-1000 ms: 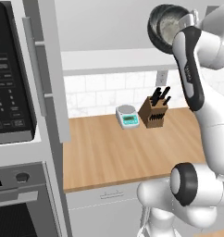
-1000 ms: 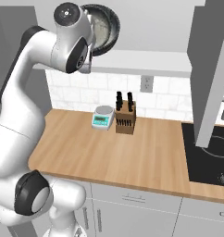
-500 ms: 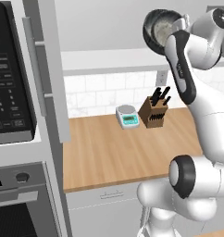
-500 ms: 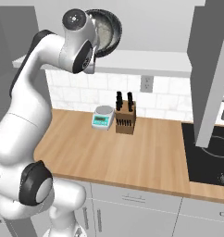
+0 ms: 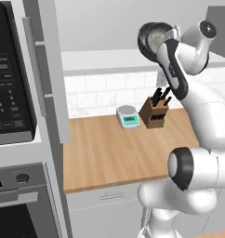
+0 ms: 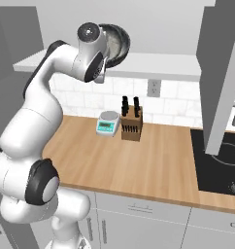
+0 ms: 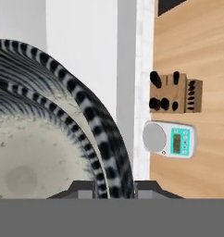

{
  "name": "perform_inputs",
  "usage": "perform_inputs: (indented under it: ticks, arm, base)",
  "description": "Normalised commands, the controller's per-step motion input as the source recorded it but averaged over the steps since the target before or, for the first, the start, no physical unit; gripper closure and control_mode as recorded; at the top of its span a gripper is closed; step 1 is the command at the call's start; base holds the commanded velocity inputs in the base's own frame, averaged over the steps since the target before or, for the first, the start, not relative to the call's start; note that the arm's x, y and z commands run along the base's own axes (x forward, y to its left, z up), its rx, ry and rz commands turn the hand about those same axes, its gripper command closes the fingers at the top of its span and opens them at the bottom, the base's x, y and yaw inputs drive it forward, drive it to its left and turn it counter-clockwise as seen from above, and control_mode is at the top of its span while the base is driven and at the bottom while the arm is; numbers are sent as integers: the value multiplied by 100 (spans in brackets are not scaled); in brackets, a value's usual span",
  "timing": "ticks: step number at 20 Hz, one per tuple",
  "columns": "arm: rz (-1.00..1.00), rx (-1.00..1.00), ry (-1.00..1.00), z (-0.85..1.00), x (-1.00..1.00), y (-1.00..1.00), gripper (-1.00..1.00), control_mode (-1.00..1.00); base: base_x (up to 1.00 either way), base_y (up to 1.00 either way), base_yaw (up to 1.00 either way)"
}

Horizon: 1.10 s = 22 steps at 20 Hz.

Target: Pick up the bowls on the counter and stack them on top of one another in the open cabinet. Place the smaller bowl on top of the larger bowl.

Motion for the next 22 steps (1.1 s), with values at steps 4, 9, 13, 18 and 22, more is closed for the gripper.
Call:
perform_inputs:
  ticks: [4,9,13,18,22]
  arm:
    - [1,0,0,-13,67,-9,100,-100]
    - [0,0,8,-12,67,-2,100,-100]
    - [0,0,13,-9,65,-3,100,-100]
    - [2,0,-1,-16,43,-1,-100,-100]
    - [7,0,-16,-4,45,0,-100,-100]
  base:
    - [0,0,0]
    - [0,0,0]
    - [0,0,0]
    - [0,0,0]
    - [0,0,0]
